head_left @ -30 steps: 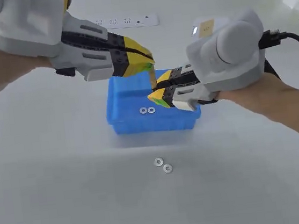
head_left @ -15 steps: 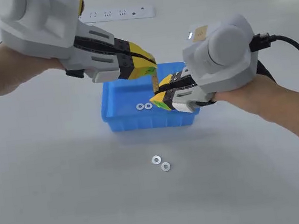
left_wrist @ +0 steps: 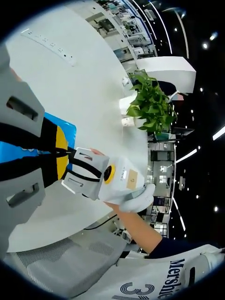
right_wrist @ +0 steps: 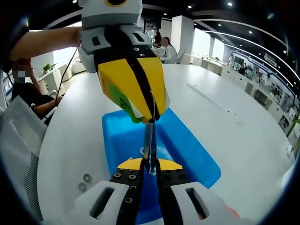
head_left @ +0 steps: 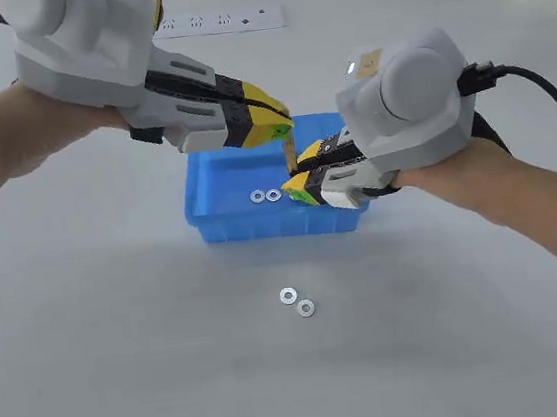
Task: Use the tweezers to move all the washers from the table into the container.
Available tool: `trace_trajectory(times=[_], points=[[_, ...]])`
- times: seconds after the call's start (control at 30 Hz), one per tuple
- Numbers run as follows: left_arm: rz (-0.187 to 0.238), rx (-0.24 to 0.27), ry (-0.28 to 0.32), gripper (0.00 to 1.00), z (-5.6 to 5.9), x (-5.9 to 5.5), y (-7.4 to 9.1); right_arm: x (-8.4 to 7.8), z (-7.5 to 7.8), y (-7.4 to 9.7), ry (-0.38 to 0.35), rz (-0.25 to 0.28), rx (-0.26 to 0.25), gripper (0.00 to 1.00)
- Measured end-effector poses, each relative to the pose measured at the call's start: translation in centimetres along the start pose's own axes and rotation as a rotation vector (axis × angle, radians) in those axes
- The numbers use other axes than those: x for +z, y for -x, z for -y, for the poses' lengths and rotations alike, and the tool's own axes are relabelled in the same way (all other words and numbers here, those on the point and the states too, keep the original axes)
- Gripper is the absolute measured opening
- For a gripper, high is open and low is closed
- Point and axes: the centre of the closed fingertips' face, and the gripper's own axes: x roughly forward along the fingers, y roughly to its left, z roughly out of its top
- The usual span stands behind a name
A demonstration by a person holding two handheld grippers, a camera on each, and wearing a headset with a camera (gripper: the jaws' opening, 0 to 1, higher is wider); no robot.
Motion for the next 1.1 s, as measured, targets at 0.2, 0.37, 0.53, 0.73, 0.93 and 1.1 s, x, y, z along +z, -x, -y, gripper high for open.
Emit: trace_trajectory(times=[0.2,0.37,0.53,0.73,0.93,1.1], points=[[-0.009,-0.003,-0.013,0.05,0.4,0.1,0.0,0.1,-0.1,0.3,0.009,0.001,-0.007,0.12],[-0.018,-0.005,-0.044,0.05,0.9,0.5,0.2,0.6,-0.3,0.7,0.011,0.014,-0.009,0.12],[-0.019,0.005,-0.07,0.05,1.3,1.3,0.9,1.3,-0.4,1.3,0.021,0.031,-0.02,0.12],[-0.028,0.019,-0.118,0.05,2.0,2.5,1.9,2.9,-1.1,2.6,0.04,0.067,-0.033,0.13],[-0.036,0.016,-0.151,0.05,3.5,3.4,2.6,3.7,-1.9,3.5,0.061,0.082,-0.04,0.13],[-0.052,0.01,-0.186,0.05,4.9,3.8,3.0,4.2,-2.7,4.3,0.076,0.093,-0.04,0.13]])
